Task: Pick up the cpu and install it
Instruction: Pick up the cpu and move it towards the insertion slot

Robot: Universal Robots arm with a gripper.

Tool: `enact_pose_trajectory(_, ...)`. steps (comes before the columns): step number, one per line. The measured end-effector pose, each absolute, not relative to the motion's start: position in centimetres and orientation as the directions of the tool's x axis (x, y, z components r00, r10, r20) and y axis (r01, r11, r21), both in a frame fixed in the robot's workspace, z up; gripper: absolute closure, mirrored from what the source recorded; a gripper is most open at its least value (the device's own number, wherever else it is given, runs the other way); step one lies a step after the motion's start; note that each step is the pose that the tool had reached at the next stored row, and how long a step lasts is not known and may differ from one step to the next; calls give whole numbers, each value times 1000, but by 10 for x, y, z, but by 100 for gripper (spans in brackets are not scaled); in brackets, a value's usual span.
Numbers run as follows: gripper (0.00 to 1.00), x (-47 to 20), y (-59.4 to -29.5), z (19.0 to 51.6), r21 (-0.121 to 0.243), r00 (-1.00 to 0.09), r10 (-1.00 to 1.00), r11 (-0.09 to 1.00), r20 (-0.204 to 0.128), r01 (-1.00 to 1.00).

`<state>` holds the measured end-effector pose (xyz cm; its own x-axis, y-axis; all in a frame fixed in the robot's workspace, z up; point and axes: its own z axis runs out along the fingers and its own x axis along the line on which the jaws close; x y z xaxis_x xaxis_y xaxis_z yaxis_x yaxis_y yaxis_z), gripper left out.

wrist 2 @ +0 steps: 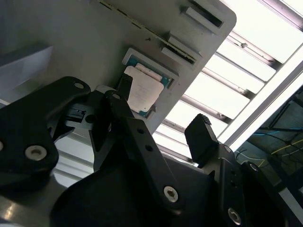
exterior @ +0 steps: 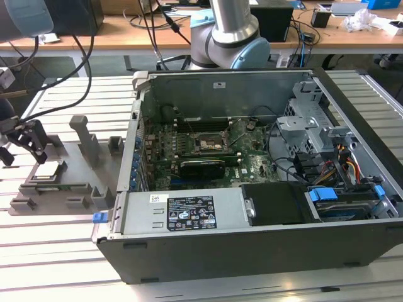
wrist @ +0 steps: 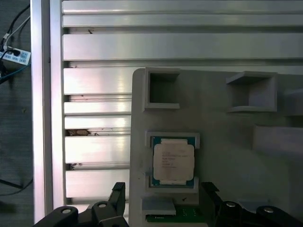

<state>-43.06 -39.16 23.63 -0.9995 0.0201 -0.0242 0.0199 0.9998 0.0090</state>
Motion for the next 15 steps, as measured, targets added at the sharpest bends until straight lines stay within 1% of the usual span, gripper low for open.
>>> enact_pose_trajectory(15,28,-431,-392,226,9,-1000,20,1000,-24,20)
